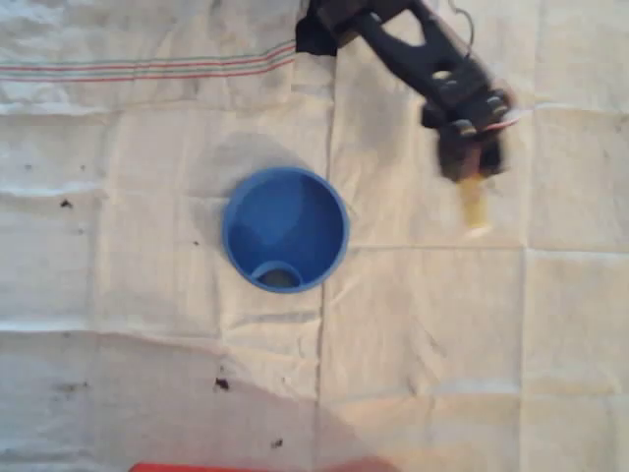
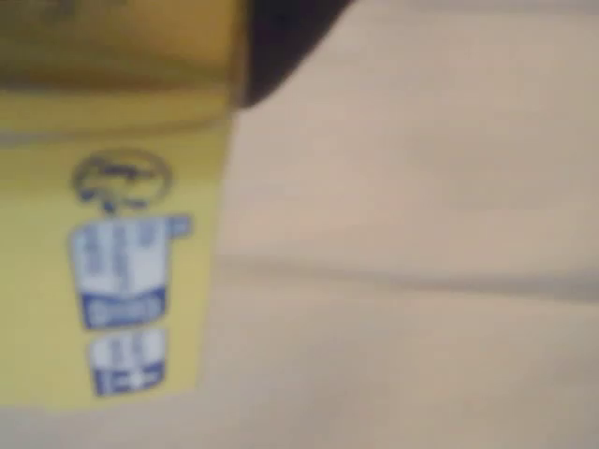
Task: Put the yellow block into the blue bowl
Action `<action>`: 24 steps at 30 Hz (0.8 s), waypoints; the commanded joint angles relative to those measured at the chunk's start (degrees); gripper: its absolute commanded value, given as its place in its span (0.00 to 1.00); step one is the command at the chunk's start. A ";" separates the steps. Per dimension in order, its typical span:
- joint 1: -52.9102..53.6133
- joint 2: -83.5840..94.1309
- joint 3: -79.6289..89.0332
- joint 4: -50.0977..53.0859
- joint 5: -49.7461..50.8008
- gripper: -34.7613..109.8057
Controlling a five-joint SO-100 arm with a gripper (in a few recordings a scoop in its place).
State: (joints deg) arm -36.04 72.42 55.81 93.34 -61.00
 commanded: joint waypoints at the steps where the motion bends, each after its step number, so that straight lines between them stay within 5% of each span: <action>1: 8.09 6.77 -4.31 0.18 0.62 0.24; 24: 33.93 3.87 -3.87 1.14 0.62 0.24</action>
State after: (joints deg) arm -4.04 72.42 55.81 94.04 -61.00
